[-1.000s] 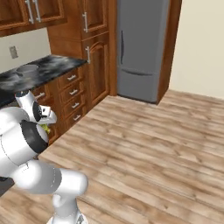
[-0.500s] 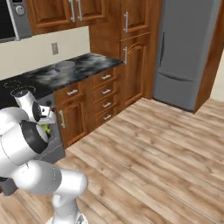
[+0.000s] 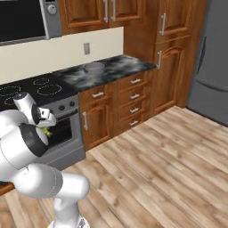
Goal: Turn on the sink faucet. Then move the broccoli from the counter to the sink. Turn off the sink. Move the vegetable from the sink to the pot next to the stove. Finally move the pot to the rear left burner.
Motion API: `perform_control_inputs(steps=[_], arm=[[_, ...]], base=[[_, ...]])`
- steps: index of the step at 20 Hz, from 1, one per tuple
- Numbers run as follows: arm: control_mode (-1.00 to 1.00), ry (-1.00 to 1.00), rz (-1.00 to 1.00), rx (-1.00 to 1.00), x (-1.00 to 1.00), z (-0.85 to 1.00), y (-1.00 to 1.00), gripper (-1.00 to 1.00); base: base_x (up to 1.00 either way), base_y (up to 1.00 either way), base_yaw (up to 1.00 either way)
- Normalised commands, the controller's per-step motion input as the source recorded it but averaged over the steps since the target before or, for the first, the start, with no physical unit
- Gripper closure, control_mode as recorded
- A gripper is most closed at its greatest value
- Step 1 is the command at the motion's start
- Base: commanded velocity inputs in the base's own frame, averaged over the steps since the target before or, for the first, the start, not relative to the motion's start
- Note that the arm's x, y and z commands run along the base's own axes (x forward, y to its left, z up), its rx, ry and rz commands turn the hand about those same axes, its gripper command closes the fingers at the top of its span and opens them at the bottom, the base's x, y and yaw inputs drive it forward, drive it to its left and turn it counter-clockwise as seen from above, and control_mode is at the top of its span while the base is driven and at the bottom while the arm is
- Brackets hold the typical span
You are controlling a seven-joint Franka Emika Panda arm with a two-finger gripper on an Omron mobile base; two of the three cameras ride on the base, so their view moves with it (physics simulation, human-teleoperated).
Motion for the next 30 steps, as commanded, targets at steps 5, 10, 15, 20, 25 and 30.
perform_control_inputs(steps=[5,10,15,20,25,30], arm=[[1.00,0.00,0.00,0.00,0.00,0.00,0.00,1.00],[1.00,0.00,0.00,0.00,0.00,0.00,0.00,1.00],[1.00,0.00,0.00,0.00,0.00,0.00,0.00,1.00],[1.00,0.00,0.00,0.00,0.00,0.00,0.00,1.00],[1.00,0.00,0.00,0.00,0.00,0.00,0.00,1.00],[1.00,0.00,0.00,0.00,0.00,0.00,0.00,1.00]], base=[[0.41,-0.51,0.34],[0.42,-0.50,0.33],[0.41,-0.48,0.33],[0.40,-0.47,0.33],[0.44,-0.48,0.32],[0.47,-0.47,0.31]])
